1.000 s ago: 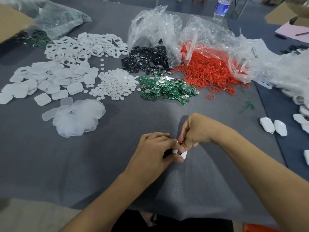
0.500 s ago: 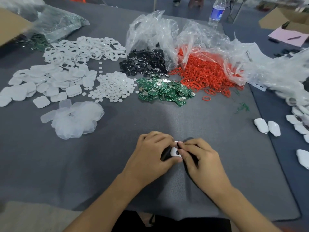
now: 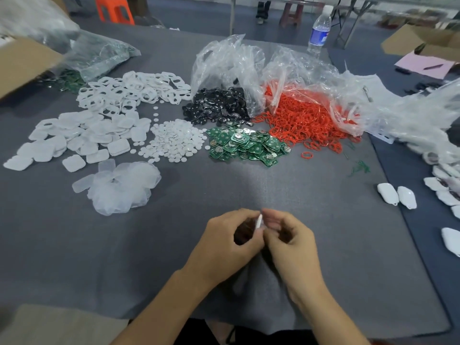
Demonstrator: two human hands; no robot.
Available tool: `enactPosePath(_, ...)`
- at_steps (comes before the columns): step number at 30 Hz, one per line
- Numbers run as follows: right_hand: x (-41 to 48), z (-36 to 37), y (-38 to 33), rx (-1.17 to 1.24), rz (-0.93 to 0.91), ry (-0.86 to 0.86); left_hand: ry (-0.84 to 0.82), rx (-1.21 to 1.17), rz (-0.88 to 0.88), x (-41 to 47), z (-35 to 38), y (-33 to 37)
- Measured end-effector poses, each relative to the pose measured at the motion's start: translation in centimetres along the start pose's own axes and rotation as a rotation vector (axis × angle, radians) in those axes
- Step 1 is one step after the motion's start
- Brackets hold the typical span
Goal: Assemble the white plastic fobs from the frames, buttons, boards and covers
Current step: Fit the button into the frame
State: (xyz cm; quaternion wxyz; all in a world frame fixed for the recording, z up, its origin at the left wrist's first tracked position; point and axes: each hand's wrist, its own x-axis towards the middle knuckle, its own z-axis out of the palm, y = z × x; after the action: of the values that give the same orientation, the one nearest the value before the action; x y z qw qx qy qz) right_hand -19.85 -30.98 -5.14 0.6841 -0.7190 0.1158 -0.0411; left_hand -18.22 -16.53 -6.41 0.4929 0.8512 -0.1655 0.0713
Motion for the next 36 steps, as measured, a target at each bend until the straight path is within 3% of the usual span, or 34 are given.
enactPosePath(4,0.0,-0.2,1.0,-0.547,-0.299,-0.011,0.039,0.273,-0.037,-0.5,-0.4,-0.3)
enactPosePath(8,0.3,-0.2,1.5,-0.645,-0.472,-0.108,0.003,0.398,-0.114,-0.6,-1.1,-0.9)
enactPosePath(11,1.2,-0.1,1.4,-0.612,-0.528,-0.067,0.077,0.321,-0.167,0.0,-1.2,-0.7)
enactPosePath(15,4.0,1.7,-0.1,-0.506,-0.445,-0.001,0.225,0.232,-0.187,2.9,-2.2,-0.5)
enactPosePath(20,9.2,6.6,-3.1,-0.569,-0.417,-0.056,0.261,0.206,-0.220,8.5,-3.7,-1.8)
enactPosePath(29,21.8,15.4,-6.6,-0.951,-0.450,-0.051,0.374,0.421,-0.309,20.3,-7.5,-6.9)
enactPosePath(33,26.6,18.8,-7.0,-1.111,-0.444,-0.058,0.437,0.410,-0.336,21.1,-7.7,-9.0)
enactPosePath(36,28.5,20.7,-6.4,-1.193,-0.439,-0.112,0.394,0.520,-0.358,22.2,-7.6,-10.4)
